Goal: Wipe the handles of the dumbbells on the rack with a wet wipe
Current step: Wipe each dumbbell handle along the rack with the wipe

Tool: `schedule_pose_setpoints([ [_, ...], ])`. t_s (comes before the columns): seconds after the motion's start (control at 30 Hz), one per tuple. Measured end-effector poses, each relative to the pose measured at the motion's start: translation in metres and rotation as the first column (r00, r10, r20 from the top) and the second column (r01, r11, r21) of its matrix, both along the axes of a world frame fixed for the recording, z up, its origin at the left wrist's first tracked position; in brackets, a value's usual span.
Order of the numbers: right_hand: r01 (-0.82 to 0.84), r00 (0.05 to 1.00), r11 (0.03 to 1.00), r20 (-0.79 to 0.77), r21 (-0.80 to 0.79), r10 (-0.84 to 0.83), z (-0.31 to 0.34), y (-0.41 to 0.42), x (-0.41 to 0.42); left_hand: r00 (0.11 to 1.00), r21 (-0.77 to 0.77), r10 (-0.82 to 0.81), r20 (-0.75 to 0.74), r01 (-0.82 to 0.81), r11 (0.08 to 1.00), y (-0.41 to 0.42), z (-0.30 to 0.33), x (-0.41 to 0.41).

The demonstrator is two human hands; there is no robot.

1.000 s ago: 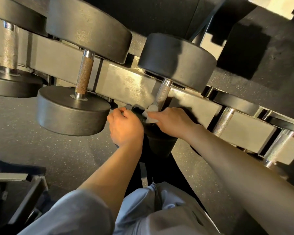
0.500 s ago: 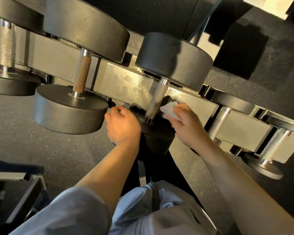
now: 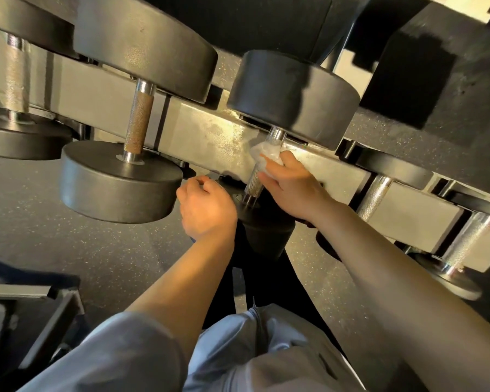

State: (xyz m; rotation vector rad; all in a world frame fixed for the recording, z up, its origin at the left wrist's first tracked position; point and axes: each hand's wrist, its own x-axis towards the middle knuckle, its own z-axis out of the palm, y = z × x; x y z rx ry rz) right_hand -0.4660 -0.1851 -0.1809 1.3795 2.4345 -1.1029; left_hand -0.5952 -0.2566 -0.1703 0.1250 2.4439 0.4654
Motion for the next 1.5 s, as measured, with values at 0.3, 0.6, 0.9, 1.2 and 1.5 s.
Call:
schedule_pose_setpoints([
  [0.3,0.029,1.0,0.988,-0.016,0.15,-0.027,-0.009,-0.001,-0.003,1.0,-0.008,-0.012,0.003,0.012,1.0,0.0,0.001,-0.001],
  [0.6,0.071,0.996,0.994,0.044,0.079,-0.075,-0.001,0.029,0.004,1.0,0.002,-0.019,-0.003,0.019,1.0,-0.001,0.002,0.0],
  [0.9,-0.354,0.896,0.906,0.193,-0.233,0.4,0.007,-0.001,-0.013,1.0,0.027,-0.01,0.012,0.01,1.0,0.0,0.006,0.001],
  [1.2,-0.108,0.961,0.978,0.27,0.176,0.057,0.012,0.02,-0.013,1.0,0.033,0.006,-0.002,-0.006,0.999,0.001,0.007,0.002],
  [1.5,-0.154,0.921,0.978,0.338,-0.139,0.194,0.016,0.026,-0.011,1.0,0.017,0.011,-0.004,-0.011,1.0,0.002,0.008,0.001],
])
